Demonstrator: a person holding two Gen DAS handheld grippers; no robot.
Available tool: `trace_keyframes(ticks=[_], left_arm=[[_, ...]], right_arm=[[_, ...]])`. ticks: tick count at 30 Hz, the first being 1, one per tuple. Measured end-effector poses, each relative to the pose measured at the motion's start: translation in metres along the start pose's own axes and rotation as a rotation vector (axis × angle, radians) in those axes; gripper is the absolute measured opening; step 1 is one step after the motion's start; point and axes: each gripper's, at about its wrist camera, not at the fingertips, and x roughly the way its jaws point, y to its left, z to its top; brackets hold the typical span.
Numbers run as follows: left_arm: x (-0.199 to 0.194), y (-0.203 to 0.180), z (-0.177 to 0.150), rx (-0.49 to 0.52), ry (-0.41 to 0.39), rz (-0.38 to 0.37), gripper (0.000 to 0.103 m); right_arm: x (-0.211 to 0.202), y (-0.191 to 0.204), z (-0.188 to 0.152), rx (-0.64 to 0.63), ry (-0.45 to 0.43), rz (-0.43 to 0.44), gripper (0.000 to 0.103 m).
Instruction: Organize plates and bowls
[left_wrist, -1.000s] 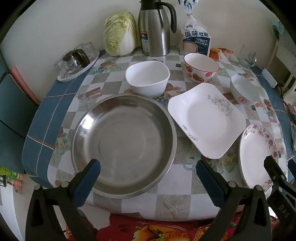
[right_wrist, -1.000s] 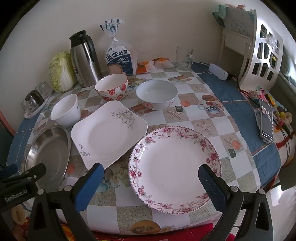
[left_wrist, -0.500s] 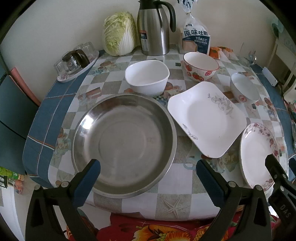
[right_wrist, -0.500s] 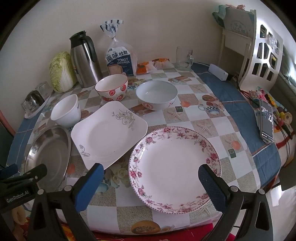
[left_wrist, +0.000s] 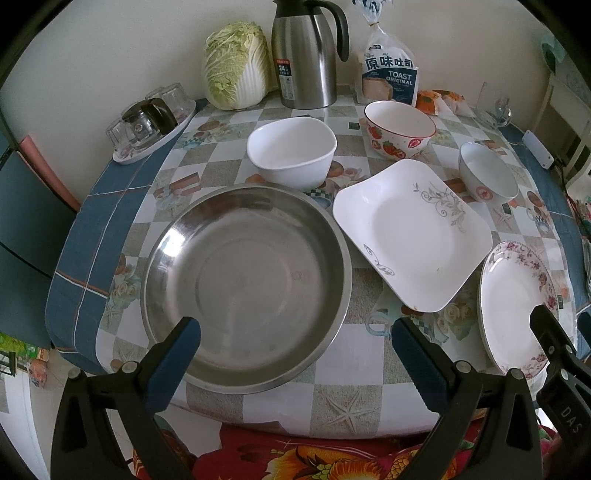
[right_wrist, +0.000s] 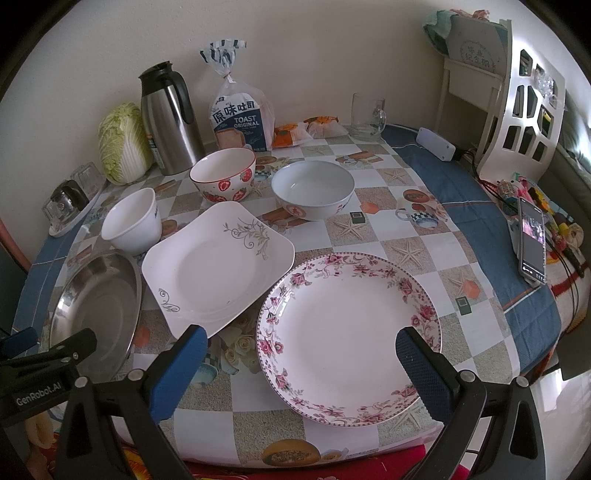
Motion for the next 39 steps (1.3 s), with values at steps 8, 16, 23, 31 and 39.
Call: trace_keyframes(ticks=[8,16,23,31,39], left_arm=[[0.0000,0.0002,0.0000,0.000,0.000,0.001,0.103],[0.0013,0.0010,-0.0009,-0.001,0.004,0.001,0.103],[0.0009,-0.0003,0.0002,0.004,0.004,0.001,0.103],[0.0006,-0.0011,0.0007,0.005,0.005,0.002,0.103],[0.0008,-0.0018,0.0010,0.003,0.007,-0.004,0.103]], right_arm=[[0.0001,0.0000,0.0000,0.000,0.000,0.000,0.103],[0.0002,0.0000,0.0000,0.000,-0.001,0.000,0.103],[-0.0002,0.0000,0.0000,-0.001,0.000,0.000,0.103],[0.0001,0.0001,-0.0004,-0.001,-0.001,0.000,0.103],[0.0001,0.0007,-0.0005,-0.001,-0.003,-0.001,0.103]])
